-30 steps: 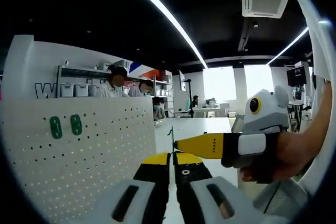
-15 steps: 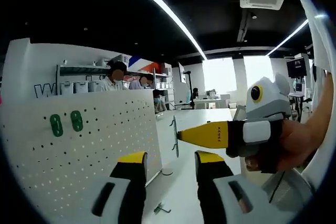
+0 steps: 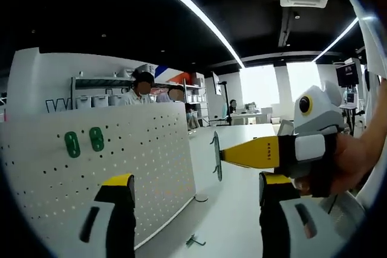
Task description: Insert the hook assembly into the mounting plate slot until the hook locks in place.
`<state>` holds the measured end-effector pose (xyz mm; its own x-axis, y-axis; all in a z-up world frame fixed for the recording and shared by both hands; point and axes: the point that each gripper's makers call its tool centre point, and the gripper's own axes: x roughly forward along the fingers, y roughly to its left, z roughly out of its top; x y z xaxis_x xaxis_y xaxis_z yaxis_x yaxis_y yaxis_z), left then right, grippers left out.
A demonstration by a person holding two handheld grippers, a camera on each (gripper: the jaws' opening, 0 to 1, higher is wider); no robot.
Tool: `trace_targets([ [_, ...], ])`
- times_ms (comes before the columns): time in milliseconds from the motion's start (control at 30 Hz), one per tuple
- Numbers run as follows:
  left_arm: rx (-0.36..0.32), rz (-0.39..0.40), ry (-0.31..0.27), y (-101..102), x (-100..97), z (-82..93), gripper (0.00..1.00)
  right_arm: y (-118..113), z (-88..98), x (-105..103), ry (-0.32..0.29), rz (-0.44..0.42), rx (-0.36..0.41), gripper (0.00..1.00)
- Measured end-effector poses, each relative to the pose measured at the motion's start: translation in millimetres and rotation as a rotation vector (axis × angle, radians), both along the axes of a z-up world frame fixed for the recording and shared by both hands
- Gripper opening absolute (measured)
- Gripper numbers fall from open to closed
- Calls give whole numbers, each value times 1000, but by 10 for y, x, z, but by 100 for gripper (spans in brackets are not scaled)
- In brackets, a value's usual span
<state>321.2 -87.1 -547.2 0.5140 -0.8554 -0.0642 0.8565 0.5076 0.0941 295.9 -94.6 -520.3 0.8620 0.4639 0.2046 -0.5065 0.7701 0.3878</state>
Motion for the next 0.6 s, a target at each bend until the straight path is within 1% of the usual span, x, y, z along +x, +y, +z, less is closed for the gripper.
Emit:
trace_targets([
  [67, -1, -2, 4, 2, -4, -9, 87, -4, -1, 1, 0, -2, -1, 1],
  [200, 5, 10, -6, 52, 12, -9, 86, -22, 11, 18, -1, -7, -14, 1],
  [400, 1, 58, 3, 294, 104, -43, 85, -31, 27, 91, 1, -12, -46, 1],
  [433, 3, 69, 3, 334, 118, -49, 85, -30, 22, 106, 1, -16, -63, 1],
  [533, 2, 98, 3, 475, 156, -55, 85, -35, 28, 133, -2, -21, -79, 1],
  [600, -1, 109, 8, 534, 167, -59, 84, -39, 36, 153, -3, -22, -84, 1],
])
